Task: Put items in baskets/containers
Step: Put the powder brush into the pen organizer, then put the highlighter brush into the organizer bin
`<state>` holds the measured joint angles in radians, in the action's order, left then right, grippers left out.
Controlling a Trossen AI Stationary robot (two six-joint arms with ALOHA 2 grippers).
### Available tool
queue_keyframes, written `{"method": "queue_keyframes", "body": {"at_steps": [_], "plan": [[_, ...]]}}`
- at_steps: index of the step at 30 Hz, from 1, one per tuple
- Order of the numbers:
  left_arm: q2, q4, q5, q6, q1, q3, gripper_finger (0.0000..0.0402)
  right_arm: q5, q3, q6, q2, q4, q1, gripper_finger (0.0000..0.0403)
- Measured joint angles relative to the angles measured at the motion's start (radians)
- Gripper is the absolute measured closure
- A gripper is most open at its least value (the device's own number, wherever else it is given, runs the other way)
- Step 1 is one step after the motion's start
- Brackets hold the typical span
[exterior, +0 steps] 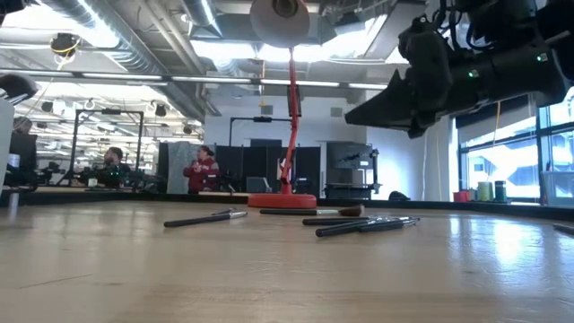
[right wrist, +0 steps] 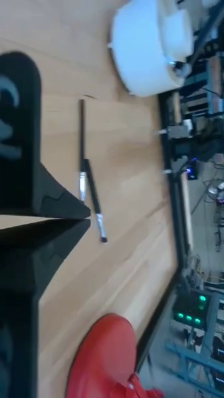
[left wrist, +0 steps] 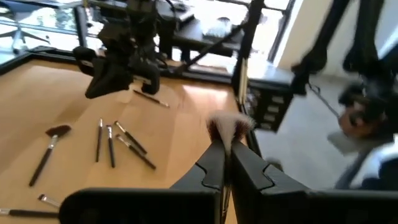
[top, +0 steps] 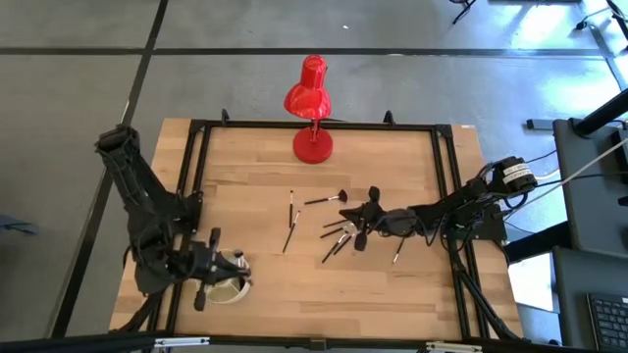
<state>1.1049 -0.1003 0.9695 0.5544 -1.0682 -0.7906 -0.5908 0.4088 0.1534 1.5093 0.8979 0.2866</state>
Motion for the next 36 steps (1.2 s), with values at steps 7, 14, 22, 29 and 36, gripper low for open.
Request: {"method": "queue_keyframes", "body": {"at_steps": [7, 14, 22, 29, 36], "plan": [[0.000, -0.327, 0.112, 0.292, -0.076, 0.000, 0.0395, 0.020, 0.000, 0.024, 0.000, -0.028, 0.000, 0.0398], [0.000, -0.435, 0.073, 0.570, -0.041, 0.000, 0.0391, 0.037, 0.000, 0.042, 0.000, -0.028, -0.001, 0.0388], [0.076, -0.450, -0.076, 0.577, 0.016, 0.000, 0.0358, 0.095, 0.001, 0.025, 0.000, -0.005, -0.001, 0.0387], [0.099, -0.450, -0.003, 0.634, 0.083, 0.000, 0.0306, 0.088, 0.001, 0.024, 0.000, 0.016, -0.001, 0.0386], [0.026, -0.449, -0.028, 0.555, 0.255, 0.000, 0.0250, 0.002, 0.001, -0.016, 0.000, 0.030, -0.006, 0.0386]]}}
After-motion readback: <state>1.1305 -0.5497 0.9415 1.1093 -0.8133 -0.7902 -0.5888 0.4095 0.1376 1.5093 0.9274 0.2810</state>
